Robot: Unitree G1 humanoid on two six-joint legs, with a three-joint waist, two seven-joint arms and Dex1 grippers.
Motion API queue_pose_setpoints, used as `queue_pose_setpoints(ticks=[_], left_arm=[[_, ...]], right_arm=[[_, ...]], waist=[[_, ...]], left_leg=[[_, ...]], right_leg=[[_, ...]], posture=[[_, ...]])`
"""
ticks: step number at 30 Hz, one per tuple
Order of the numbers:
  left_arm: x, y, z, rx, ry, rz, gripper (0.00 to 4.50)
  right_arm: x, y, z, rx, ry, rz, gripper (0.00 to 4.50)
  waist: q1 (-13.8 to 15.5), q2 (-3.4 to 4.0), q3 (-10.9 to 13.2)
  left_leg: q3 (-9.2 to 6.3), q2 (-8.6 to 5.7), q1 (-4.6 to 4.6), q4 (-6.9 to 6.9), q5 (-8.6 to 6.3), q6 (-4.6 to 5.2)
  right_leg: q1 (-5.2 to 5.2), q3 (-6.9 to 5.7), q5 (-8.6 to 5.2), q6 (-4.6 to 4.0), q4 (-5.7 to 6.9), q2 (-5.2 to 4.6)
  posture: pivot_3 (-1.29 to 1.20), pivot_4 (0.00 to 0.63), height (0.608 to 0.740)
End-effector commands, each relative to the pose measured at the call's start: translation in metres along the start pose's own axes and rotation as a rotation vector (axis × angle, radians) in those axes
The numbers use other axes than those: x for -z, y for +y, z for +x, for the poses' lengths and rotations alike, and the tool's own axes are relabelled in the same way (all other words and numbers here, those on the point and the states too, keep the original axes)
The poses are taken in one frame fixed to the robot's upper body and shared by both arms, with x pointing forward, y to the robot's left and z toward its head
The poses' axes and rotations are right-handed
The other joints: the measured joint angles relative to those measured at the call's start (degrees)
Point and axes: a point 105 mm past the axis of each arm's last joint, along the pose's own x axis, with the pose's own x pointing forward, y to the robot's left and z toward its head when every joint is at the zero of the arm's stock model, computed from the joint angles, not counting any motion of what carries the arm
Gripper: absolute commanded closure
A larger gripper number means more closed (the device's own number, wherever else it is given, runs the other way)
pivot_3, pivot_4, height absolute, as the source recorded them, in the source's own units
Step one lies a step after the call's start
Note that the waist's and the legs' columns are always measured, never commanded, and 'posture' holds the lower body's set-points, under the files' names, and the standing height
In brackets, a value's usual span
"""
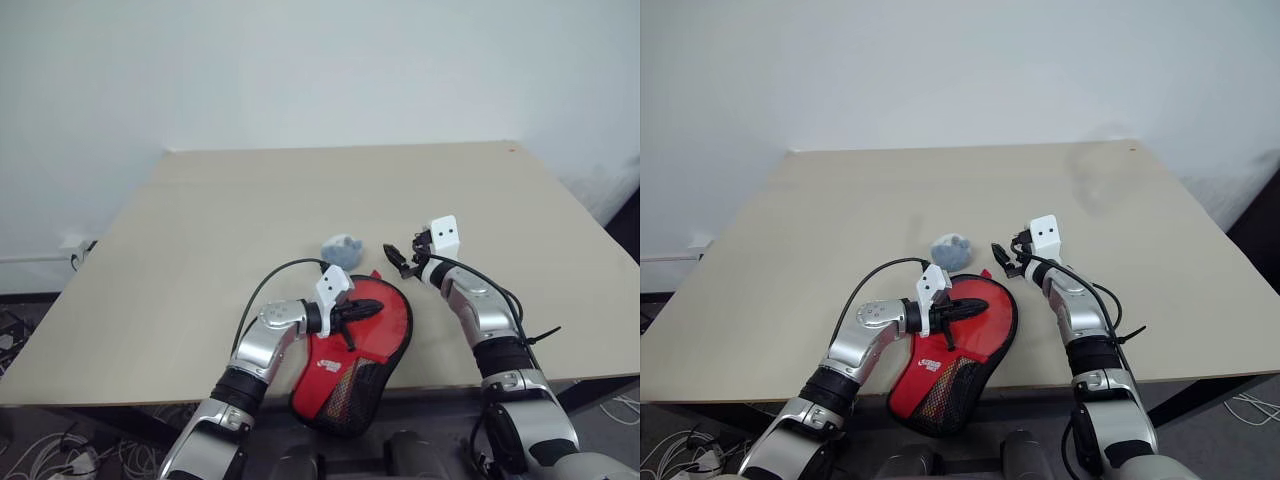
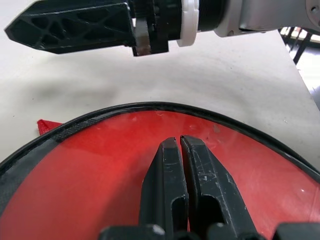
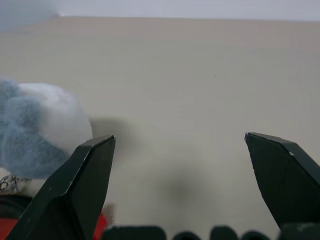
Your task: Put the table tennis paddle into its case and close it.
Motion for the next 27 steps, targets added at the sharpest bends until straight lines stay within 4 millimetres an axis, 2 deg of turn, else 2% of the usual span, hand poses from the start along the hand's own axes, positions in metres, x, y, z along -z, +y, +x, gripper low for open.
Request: queue_pose_setpoints(ticks=[1,15,27], left_arm=[[0.013,0.003,0.001,-0.017,0.032,-0.015,4.47],[0.015,0.017,0.011,-0.046,0.041,0.096,4.47],[0.029,0.016,0.008,-0.025,0.110,0.045,4.47]], right_arm=[[-0.031,0.002,0.003,-0.019,-0.086,-0.030,0.00],[-0.030,0.004,0.003,-0.031,-0.078,-0.039,0.00],[-0.035,0.005,0.004,-0.052,-0.078,-0.050,0.00]], waist=[[0.0,0.01,0.0],[0.0,0.02,0.0],[0.0,0.03,0.0]], left_leg=[[0.00,0.00,0.00,0.02,0.00,0.00],[-0.04,-0.06,-0.03,0.28,0.02,0.04],[-0.07,-0.05,-0.02,0.25,0.02,0.04]], right_leg=[[0.02,0.00,0.00,0.00,0.00,0.00],[0.17,0.01,0.01,0.00,0.00,0.00],[0.17,0.00,0.01,0.00,0.00,0.01]], posture=[[0.00,0.000,0.740],[0.00,0.000,0.740],[0.00,0.000,0.740]])
